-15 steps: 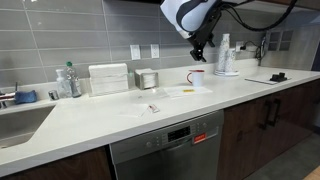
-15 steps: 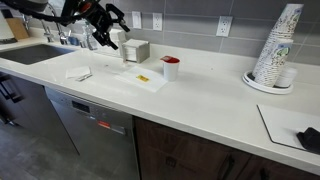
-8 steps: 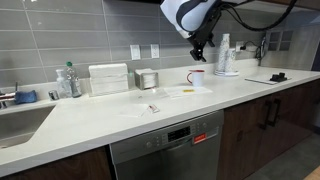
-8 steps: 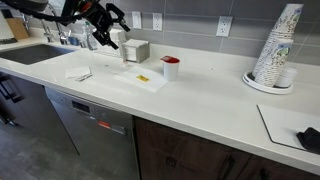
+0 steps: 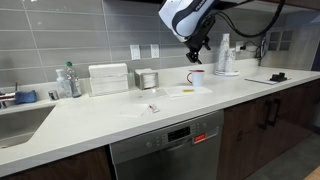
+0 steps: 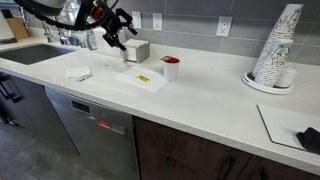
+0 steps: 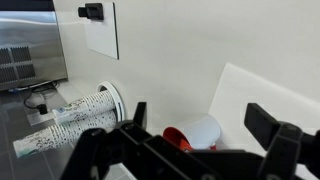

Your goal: Take the orange thing off of the cup

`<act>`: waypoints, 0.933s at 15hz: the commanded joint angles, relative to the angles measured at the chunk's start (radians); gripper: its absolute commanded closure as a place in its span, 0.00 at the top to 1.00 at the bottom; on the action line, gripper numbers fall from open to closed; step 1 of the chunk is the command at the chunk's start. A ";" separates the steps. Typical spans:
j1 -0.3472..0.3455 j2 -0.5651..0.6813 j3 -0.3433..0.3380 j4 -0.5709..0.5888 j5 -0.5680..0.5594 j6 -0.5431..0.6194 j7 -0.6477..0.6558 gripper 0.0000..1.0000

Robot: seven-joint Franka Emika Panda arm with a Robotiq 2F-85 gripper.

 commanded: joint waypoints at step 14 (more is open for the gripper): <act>0.091 0.351 -0.117 0.299 -0.176 -0.031 0.128 1.00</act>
